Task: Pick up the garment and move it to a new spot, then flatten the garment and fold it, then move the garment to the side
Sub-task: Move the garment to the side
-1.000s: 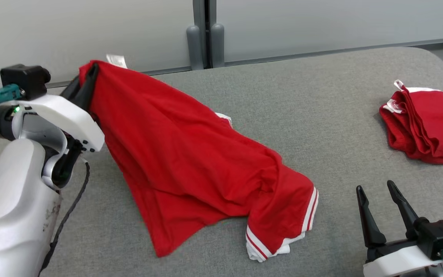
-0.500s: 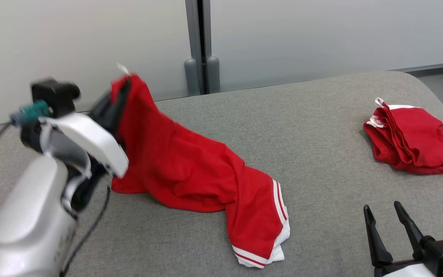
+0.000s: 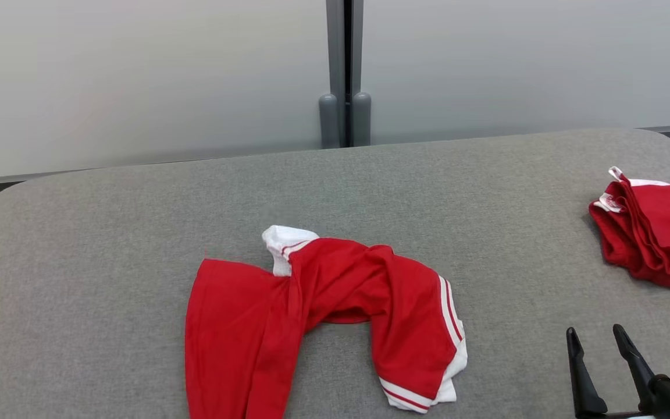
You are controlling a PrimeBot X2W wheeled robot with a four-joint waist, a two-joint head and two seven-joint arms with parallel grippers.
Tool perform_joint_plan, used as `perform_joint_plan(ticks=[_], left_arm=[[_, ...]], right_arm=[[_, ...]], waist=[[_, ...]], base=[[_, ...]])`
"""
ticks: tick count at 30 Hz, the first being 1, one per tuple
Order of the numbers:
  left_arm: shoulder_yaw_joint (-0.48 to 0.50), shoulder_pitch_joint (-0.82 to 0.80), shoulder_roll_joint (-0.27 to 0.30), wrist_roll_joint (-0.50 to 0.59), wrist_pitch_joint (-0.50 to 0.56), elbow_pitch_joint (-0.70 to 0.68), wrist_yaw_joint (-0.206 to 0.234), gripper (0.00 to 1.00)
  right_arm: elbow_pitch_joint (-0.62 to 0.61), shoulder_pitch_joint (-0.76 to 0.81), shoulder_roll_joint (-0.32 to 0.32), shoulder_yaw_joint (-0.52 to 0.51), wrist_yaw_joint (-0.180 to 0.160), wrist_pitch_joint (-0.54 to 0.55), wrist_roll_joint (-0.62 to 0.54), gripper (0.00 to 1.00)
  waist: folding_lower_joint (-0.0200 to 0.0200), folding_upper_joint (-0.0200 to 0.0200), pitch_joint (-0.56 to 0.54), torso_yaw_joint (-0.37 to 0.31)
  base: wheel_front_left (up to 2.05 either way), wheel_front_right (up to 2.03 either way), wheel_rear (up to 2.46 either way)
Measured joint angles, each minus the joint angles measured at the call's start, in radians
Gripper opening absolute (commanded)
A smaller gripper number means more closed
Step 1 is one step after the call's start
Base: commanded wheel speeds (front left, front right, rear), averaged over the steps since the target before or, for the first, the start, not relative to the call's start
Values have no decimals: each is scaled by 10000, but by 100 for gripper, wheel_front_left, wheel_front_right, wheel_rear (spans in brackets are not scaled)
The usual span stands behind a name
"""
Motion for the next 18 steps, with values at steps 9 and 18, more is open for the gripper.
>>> perform_joint_plan(ticks=[9,18], left_arm=[[353,546,-694,17,-1791,2180,-79,79],[1011,1244,-558,-1018,-2527,1580,-560,100]], right_arm=[[73,67,0,33,0,0,-123,100],[71,95,2,54,0,0,-178,100]], waist=[[0,0,-1,607],[0,0,-27,478]], base=[[0,0,0],[0,0,0]])
